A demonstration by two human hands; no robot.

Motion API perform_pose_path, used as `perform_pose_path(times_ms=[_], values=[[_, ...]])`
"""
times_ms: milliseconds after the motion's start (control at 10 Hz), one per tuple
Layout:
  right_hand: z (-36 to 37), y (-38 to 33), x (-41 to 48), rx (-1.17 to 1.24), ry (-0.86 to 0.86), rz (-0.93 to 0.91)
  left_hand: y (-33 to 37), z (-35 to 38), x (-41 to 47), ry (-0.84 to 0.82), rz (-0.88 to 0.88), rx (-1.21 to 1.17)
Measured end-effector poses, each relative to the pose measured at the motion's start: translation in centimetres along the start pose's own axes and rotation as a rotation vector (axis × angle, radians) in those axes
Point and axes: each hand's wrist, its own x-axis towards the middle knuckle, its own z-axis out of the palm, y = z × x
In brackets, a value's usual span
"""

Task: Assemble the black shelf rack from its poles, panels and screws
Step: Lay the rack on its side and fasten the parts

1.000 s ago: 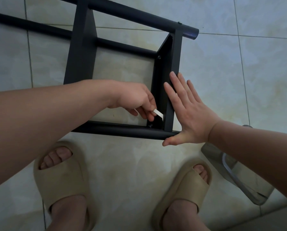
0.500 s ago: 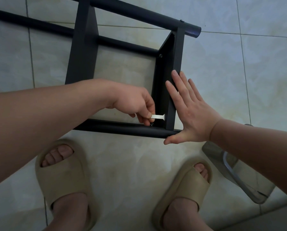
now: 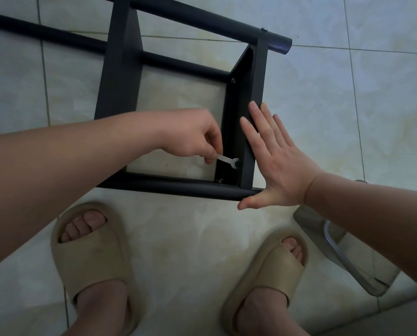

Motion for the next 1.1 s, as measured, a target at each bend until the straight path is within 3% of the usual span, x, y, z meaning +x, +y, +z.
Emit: perform_pose_path(times_ms=[100, 300, 400, 700, 1100], values=[[0.0, 0.0, 0.0, -0.001, -0.005, 0.001, 0.4, 0.2, 0.1, 0.029, 0.021, -0.015], [-0.1, 0.0, 0.0, -0.005, -0.008, 0.001, 1.0, 2.2, 0.4, 0.038, -0.152, -0.541], [-0.1, 0.0, 0.0, -0.007, -0.008, 0.002, 1.3, 2.9, 0.5, -0.003, -0.243, -0.693], [0.0, 0.0, 0.0, -0.001, 0.001, -0.002, 1.5, 3.8, 1.1, 0.191, -0.254, -0.786], [0.0, 0.0, 0.0, 0.0, -0.002, -0.002, 1.3, 3.8, 0.7, 0.154, -0.269, -0.781]])
